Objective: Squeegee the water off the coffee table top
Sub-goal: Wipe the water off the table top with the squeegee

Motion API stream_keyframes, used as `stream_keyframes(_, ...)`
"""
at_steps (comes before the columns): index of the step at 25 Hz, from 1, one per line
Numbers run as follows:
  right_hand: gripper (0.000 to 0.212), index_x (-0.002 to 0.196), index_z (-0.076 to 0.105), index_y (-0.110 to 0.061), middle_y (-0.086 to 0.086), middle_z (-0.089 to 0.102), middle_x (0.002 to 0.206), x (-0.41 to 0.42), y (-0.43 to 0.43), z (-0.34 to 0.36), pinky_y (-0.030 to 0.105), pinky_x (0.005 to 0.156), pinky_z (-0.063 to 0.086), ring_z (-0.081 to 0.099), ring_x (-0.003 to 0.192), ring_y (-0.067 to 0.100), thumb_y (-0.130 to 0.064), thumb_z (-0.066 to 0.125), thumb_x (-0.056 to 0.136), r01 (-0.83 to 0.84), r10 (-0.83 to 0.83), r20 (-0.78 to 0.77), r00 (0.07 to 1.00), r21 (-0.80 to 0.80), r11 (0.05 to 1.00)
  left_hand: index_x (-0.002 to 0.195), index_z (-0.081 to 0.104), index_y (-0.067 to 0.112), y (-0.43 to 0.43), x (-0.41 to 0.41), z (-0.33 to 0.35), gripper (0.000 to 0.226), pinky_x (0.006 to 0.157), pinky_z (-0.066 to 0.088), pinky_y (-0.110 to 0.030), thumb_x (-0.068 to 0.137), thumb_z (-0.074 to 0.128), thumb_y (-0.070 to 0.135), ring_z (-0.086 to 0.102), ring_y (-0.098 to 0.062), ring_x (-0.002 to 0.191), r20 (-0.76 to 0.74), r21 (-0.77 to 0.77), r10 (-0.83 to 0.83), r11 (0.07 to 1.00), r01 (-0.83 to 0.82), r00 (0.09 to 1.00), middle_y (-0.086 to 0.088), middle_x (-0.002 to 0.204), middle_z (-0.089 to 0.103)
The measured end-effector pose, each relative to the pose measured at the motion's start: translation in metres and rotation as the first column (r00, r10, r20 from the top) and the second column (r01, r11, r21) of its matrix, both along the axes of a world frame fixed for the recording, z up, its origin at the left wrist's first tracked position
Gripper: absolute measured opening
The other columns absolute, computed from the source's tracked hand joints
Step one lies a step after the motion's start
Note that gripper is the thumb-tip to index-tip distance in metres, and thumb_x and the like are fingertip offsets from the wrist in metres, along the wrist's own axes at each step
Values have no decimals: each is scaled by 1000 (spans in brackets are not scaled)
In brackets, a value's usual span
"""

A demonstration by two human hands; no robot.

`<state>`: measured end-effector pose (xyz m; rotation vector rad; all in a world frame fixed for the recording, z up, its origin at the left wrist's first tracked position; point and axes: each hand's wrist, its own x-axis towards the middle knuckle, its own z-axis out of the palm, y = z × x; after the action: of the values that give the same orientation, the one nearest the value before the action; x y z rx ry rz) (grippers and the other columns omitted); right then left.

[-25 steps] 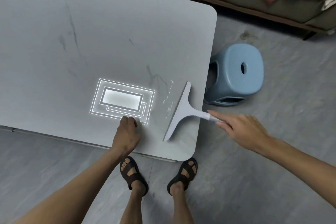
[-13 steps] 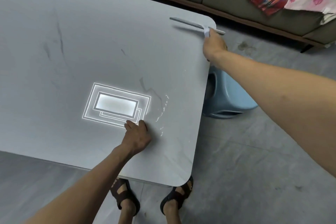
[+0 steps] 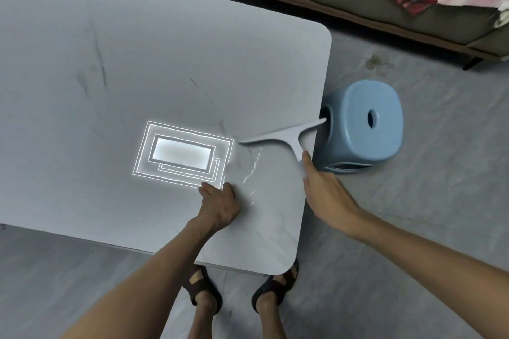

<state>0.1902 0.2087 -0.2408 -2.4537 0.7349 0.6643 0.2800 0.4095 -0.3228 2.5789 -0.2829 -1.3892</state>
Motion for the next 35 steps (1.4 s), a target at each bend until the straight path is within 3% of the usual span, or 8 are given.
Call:
stream_keyframes(5,52,148,21,-22,-3,48,56,-35,-1,24,22,36,30,47,45,9,-14,39,99,42,-45,112,993,25,999,127,41,-3,17,-4,4,41,112,30,-51,86,43,2,18,-51,139,13,-68,-18,998,18,1000,-37,148,18)
stream_keyframes(8,53,148,16,-24,7,52,63,3,-10,16,32,40,36,55,54,24,-12,33,99,105,-108,151,983,27,994,102,44,5,43,-15,7,29,85,43,-40,75,47,-5,40,-43,118,86,-171,-31,984,46,996,-24,128,38)
stream_keyframes(11,55,149,13,-25,18,55,79,36,-12,2,40,59,52,55,68,35,-13,28,97,180,-186,109,976,65,982,95,42,11,65,-32,9,30,66,32,-31,71,50,-6,44,-29,88,152,-204,-44,976,75,987,-13,111,40)
stream_keyframes(15,54,148,14,-29,21,58,88,13,15,-6,47,78,50,53,85,42,-17,28,97,14,-20,93,996,62,998,100,47,5,81,-58,8,32,72,38,-33,69,51,-2,46,-32,93,177,-154,-57,984,85,983,-13,112,37)
stream_keyframes(21,57,150,21,-29,8,58,71,-79,3,-7,37,52,45,57,61,30,-17,42,99,-231,245,119,962,-116,966,106,47,3,78,-87,12,35,85,45,-40,72,52,3,48,-37,102,101,-76,-31,996,39,994,-19,125,35)
stream_keyframes(25,58,149,21,-39,9,63,77,-124,-20,-3,35,55,45,59,65,29,-22,43,98,-232,244,68,967,-151,961,115,43,4,74,-87,9,40,103,40,-46,76,50,4,33,-49,132,-33,-6,-35,999,35,999,-31,151,12)
stream_keyframes(29,55,148,25,-42,9,64,78,-152,-22,7,34,58,40,60,69,30,-23,42,98,-194,206,60,977,-165,967,106,41,7,76,-83,11,32,93,41,-45,75,51,5,36,-48,130,-37,-18,-36,999,36,999,-29,146,20)
stream_keyframes(35,56,147,27,-43,8,64,77,-170,-8,34,36,59,44,60,68,29,-26,43,96,-157,173,67,983,-190,969,91,41,19,97,-78,20,27,50,30,-30,73,54,5,49,-19,62,-4,-198,82,977,-82,997,-6,92,51)
